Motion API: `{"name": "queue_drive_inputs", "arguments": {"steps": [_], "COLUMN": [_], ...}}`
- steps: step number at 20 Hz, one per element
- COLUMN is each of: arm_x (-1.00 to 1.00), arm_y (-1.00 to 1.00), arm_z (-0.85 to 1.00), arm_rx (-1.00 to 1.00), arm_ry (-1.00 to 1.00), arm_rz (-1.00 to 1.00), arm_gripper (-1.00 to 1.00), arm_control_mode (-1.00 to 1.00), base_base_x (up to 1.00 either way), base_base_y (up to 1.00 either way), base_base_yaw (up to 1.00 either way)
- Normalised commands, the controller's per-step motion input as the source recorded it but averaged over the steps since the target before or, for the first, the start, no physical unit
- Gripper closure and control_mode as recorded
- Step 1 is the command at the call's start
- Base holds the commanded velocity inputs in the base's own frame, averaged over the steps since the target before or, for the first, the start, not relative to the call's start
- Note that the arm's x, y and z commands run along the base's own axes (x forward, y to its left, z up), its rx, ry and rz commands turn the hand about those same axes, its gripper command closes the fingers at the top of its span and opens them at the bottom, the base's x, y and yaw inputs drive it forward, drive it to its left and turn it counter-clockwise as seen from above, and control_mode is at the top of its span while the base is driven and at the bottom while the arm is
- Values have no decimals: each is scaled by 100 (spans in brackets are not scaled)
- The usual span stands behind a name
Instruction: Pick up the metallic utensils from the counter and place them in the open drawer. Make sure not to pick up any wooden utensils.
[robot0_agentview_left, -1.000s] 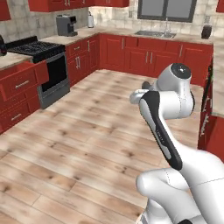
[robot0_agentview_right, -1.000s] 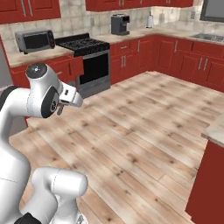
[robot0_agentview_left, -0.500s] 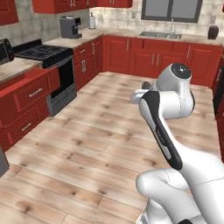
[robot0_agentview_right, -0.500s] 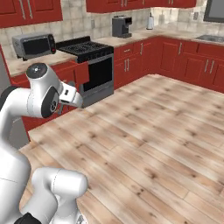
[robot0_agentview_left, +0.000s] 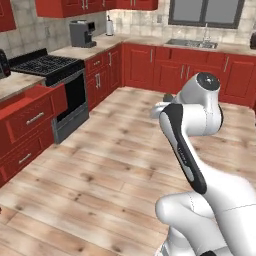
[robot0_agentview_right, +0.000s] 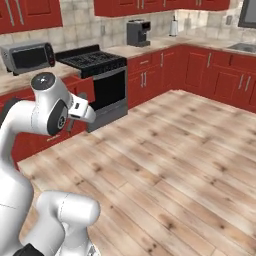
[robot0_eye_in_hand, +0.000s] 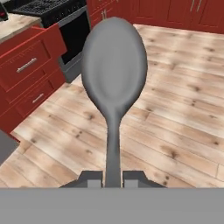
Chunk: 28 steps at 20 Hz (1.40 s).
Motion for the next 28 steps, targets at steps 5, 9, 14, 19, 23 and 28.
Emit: {"name": "queue_drive_inputs", "arguments": {"steps": [5, 9, 14, 19, 23, 28], "arm_x": [0, 0, 0, 0, 0, 0], "arm_y": [0, 0, 0, 0, 0, 0], "arm_z": [0, 0, 0, 0, 0, 0], "arm_rx": [0, 0, 0, 0, 0, 0], "arm_ry": [0, 0, 0, 0, 0, 0], "arm_rz": [0, 0, 0, 0, 0, 0], "arm_gripper": [100, 100, 100, 100, 100, 100], "arm_control_mode": [100, 100, 100, 100, 100, 100], "base_base_x": [100, 100, 100, 100, 97, 81], "base_base_y": [6, 50, 6, -22, -38, -36], "base_base_yaw": [29, 31, 49, 72, 75, 81]}}
